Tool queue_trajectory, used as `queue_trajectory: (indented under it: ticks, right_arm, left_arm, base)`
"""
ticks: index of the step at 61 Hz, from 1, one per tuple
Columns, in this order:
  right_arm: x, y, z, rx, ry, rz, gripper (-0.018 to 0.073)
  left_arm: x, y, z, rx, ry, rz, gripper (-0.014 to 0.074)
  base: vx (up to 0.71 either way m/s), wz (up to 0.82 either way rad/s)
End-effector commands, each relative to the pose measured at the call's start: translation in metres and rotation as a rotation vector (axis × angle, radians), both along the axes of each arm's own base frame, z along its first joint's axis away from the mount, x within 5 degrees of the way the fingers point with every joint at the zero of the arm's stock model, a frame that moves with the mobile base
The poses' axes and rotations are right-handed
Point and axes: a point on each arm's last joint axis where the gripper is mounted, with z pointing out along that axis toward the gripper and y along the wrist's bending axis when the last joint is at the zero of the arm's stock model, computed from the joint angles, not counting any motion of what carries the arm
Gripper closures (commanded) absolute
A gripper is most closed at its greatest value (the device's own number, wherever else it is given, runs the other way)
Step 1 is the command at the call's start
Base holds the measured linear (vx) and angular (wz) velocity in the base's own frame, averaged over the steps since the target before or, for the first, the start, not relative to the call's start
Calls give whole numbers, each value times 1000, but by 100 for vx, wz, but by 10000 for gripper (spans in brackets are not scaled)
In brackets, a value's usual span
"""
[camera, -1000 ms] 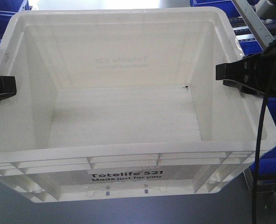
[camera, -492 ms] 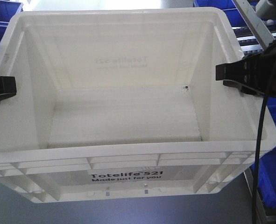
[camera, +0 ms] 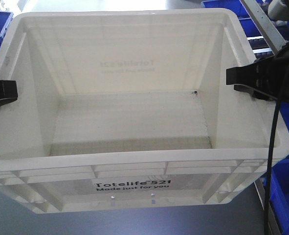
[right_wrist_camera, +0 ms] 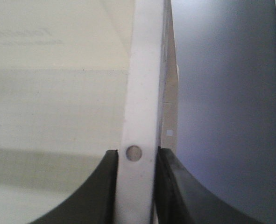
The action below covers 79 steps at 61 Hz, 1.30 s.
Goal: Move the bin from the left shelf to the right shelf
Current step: 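Hold the crate steady with both grippers while driving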
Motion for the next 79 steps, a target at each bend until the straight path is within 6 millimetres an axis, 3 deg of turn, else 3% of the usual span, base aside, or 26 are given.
queue_trajectory:
  ticks: [1,79]
  right_arm:
    - [0,-10,28,-59,-207,2,564]
    - [0,-10,27,-61,-204,2,564]
  left_arm:
    - [0,8,23,66,-178,2,492]
    - [1,7,22,66,-177,1,492]
  base:
    - [36,5]
    - [37,2]
